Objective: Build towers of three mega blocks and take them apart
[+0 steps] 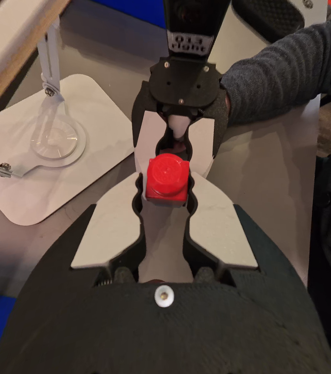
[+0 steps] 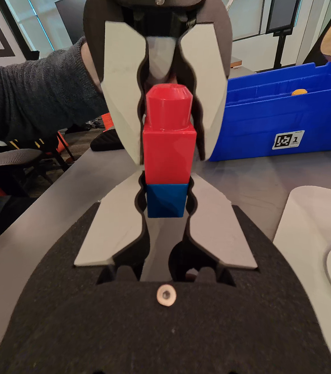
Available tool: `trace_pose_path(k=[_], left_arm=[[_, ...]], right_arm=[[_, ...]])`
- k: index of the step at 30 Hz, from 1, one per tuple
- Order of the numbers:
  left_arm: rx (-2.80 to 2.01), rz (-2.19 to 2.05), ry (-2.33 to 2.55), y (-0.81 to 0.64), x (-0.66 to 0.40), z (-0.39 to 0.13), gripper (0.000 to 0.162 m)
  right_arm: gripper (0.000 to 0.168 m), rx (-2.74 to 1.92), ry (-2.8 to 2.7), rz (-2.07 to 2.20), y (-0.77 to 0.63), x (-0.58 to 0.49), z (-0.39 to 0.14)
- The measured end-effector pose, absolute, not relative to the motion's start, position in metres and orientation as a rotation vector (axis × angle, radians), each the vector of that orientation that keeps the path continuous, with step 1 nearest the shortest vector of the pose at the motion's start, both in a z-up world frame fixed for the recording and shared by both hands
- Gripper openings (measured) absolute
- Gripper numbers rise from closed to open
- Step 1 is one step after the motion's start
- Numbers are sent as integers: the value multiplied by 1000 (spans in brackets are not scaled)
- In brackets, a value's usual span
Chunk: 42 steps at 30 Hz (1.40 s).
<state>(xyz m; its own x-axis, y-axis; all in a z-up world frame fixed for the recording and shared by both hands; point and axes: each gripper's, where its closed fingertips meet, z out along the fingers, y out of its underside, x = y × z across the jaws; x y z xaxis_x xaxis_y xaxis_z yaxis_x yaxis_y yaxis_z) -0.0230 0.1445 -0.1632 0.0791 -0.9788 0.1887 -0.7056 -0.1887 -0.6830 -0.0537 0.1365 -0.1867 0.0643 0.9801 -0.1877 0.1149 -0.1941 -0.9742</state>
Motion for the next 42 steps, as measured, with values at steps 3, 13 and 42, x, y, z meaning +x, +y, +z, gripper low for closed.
trace_pose_path(k=[3, 13, 42], left_arm=[[-1911, -902, 1645, 145, -23, -157, 36], [-1936, -846, 1634, 138, -24, -168, 36], [-2429, 173, 776, 389, -276, -185, 48]], right_arm=[[36, -1468, -1154, 1247, 138, -53, -187], [35, -1437, -1193, 1226, 132, -55, -185], [35, -1476, -1197, 1213, 134, -54, -192]])
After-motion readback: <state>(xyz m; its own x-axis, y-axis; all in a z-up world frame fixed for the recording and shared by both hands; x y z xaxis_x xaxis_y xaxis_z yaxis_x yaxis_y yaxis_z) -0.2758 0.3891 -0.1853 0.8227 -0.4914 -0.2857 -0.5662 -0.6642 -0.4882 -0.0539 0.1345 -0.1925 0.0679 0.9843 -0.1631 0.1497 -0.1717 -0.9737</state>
